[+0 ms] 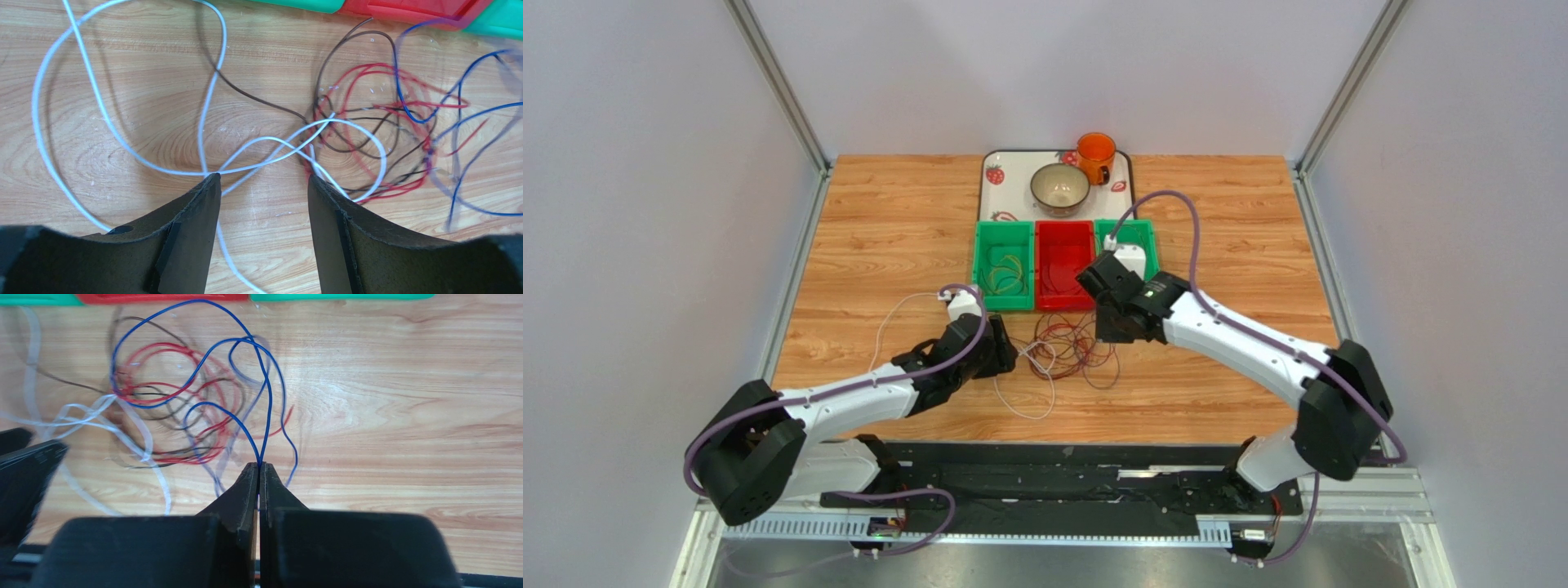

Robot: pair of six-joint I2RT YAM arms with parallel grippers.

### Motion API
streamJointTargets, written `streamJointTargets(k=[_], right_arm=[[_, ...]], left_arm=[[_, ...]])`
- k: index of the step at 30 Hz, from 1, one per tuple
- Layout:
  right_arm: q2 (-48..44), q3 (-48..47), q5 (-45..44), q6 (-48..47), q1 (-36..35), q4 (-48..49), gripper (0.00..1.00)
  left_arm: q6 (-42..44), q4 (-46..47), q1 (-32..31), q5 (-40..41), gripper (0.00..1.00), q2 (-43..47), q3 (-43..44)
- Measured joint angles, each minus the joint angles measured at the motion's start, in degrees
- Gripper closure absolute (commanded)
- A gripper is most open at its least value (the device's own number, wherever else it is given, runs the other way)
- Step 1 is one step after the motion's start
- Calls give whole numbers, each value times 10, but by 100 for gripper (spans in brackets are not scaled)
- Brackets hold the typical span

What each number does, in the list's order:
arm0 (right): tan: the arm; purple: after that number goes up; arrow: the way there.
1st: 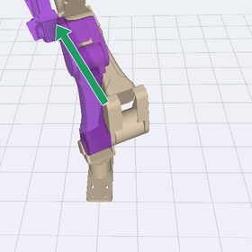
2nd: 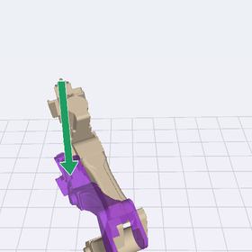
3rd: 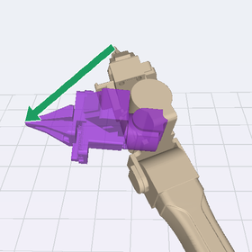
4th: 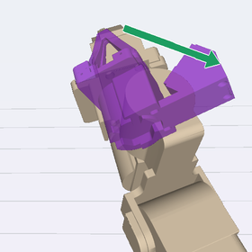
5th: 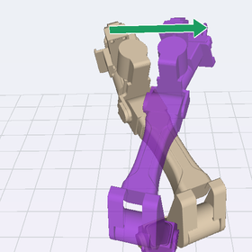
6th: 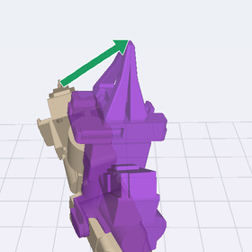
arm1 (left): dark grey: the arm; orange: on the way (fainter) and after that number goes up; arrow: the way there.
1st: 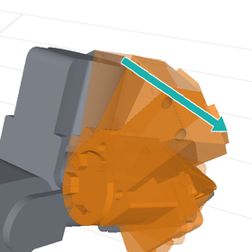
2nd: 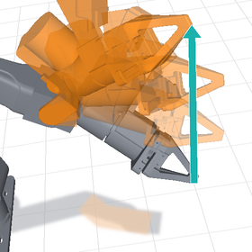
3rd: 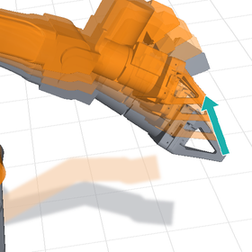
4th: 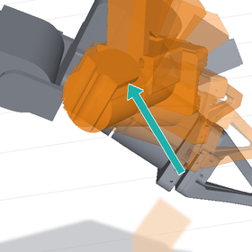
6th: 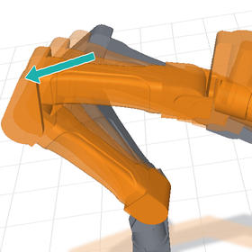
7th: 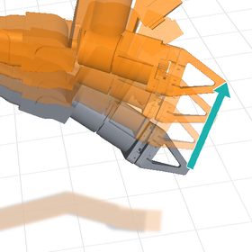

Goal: Untangle the cables

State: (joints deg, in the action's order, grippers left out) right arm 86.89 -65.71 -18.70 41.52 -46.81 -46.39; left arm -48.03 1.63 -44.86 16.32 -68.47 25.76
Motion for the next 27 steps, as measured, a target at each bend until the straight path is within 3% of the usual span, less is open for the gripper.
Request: streamJointTargets(k=[16,19,20,22,27], right_arm=[[-262,-65,10,-74,0,-31,100],[-285,-67,37,-90,0,-17,100],[-292,-65,48,-95,0,-9,100],[-305,-58,65,-104,0,7,100],[-331,-30,77,-129,0,33,100]], left_arm=[[2,0,0,-4,37,0,0],[5,1,-1,-4,29,0,0],[7,3,-2,-5,17,0,0],[16,16,-5,-10,7,7,-5],[45,103,-8,-70,5,59,-55]])
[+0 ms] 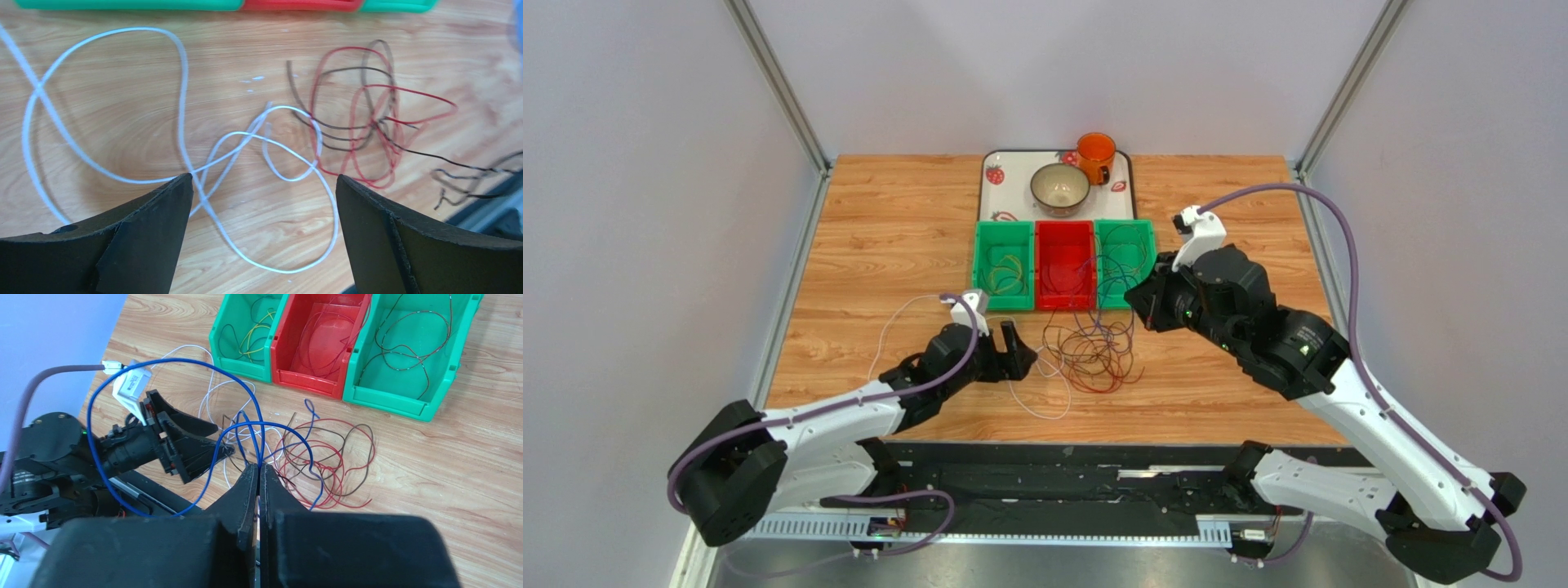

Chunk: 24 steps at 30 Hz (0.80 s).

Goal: Untangle the cables

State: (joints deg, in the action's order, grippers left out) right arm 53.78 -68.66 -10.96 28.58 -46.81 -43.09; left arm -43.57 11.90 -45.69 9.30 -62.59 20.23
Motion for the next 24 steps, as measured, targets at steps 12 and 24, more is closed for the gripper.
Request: streamJointTargets(k=[12,24], right_arm=[[3,9,-3,-34,0,7,100],[4,9,-4,-45,0,8,100]], left_arm=[[56,132,0,-94,8,96,-27],[112,184,0,-224,25,0,14]])
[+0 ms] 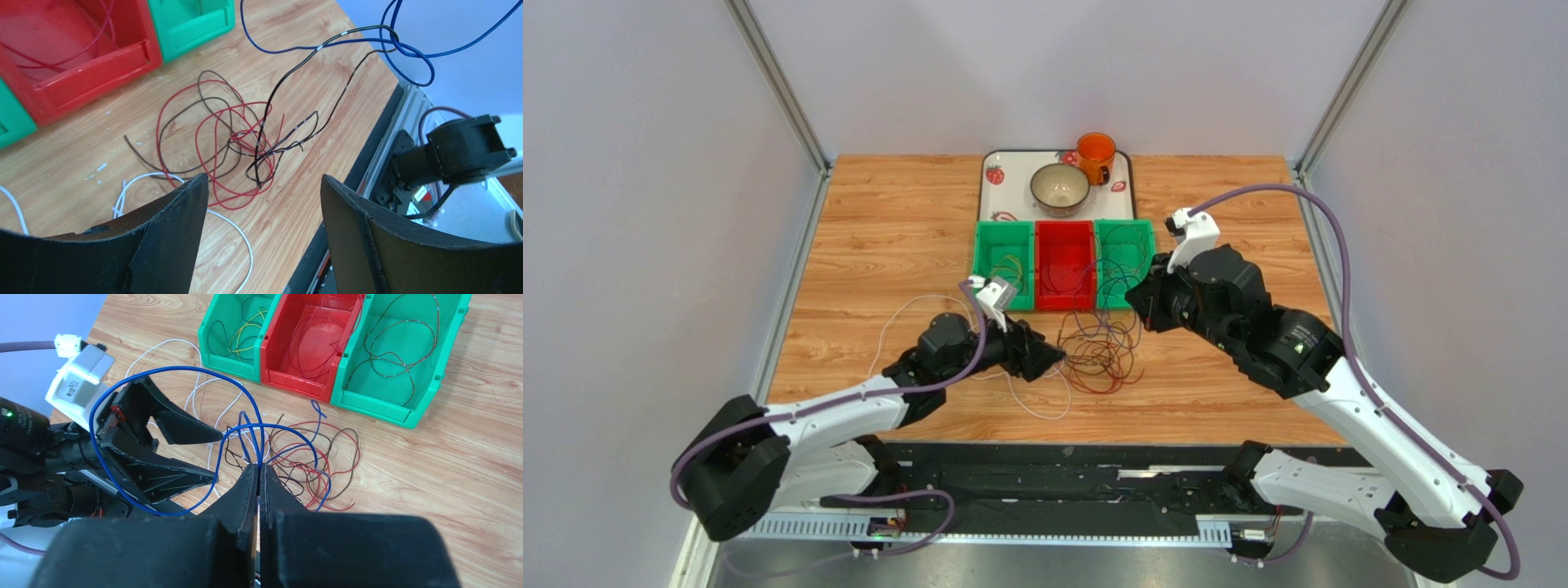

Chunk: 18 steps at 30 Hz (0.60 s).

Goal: Untangle the cables

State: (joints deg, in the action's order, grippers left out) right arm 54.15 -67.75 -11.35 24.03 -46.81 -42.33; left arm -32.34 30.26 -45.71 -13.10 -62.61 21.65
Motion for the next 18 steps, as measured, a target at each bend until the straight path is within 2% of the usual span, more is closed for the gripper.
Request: streamJointTargets(k=[4,11,14,15,16,17,18], right_arm=[[2,0,1,0,0,1,100],[2,0,4,-1,0,3,100],[2,0,4,-1,0,3,100],[2,0,4,-1,0,3,100],[2,0,4,-1,0,4,100],[2,0,4,-1,0,5,100],[2,1,4,-1,0,7,100]], left_arm=[[15,10,0,-30,25,-49,21],[30,19,0,-42,37,-86,31],[34,23,0,-44,55,-100,47],[34,24,0,-45,79,-104,52],[35,26,0,-46,91,-107,57],[31,28,0,-47,100,-109,61],[34,31,0,-47,100,-110,63]])
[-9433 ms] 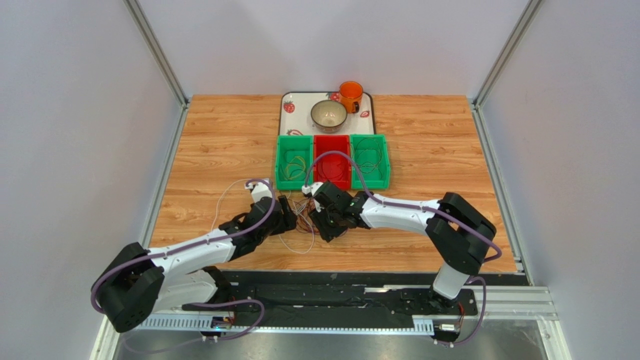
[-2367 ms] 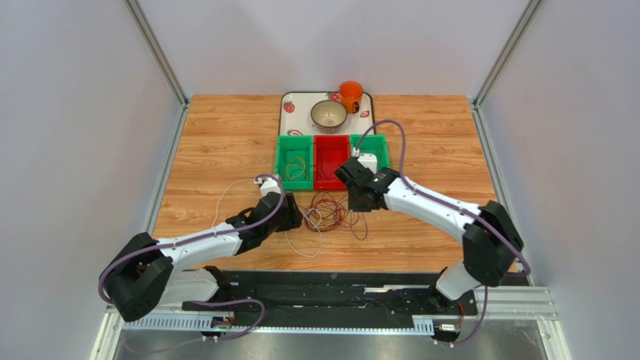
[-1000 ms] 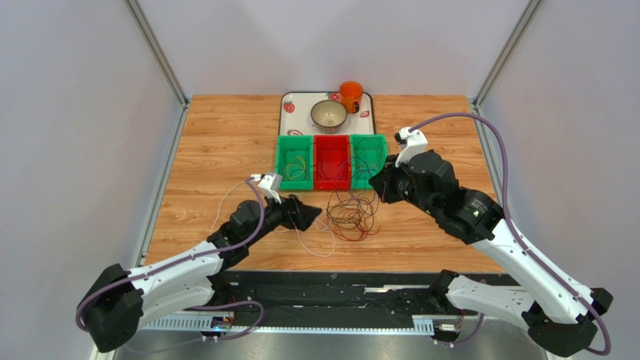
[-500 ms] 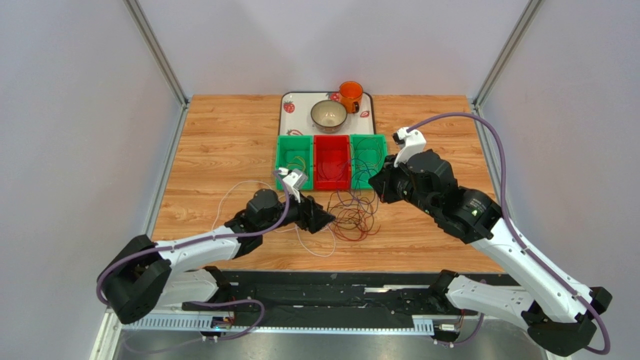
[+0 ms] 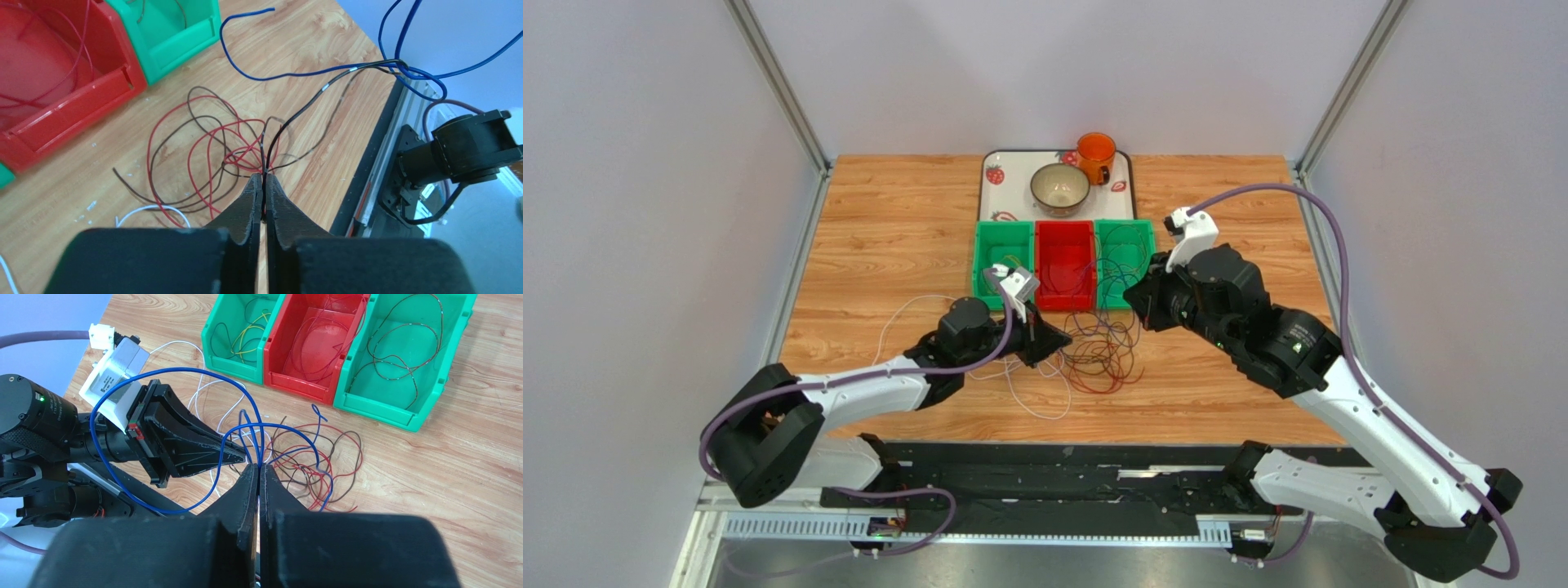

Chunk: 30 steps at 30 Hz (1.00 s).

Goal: Untangle the cables

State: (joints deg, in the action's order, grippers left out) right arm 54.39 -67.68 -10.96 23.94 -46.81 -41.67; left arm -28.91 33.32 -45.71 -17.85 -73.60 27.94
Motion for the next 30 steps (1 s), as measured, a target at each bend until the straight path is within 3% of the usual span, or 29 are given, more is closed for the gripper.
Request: streamJointTargets(k=[6,12,17,24,30], right_arm=[[3,3,-3,-1,0,4,100],[3,10,-45,2,10,4,100],[0,39,-64,16,44,3,100],[-13,58,-31,45,68,37,100],[-41,84,-44,51,119,8,100]], left_arm=[[3,-25,0,13,100,17,9],[19,-204,0,101,100,151,64],[49,-366,1,221,100,282,167],[38,-534,-3,331,100,318,242],[30,-664,9,423,100,337,290]])
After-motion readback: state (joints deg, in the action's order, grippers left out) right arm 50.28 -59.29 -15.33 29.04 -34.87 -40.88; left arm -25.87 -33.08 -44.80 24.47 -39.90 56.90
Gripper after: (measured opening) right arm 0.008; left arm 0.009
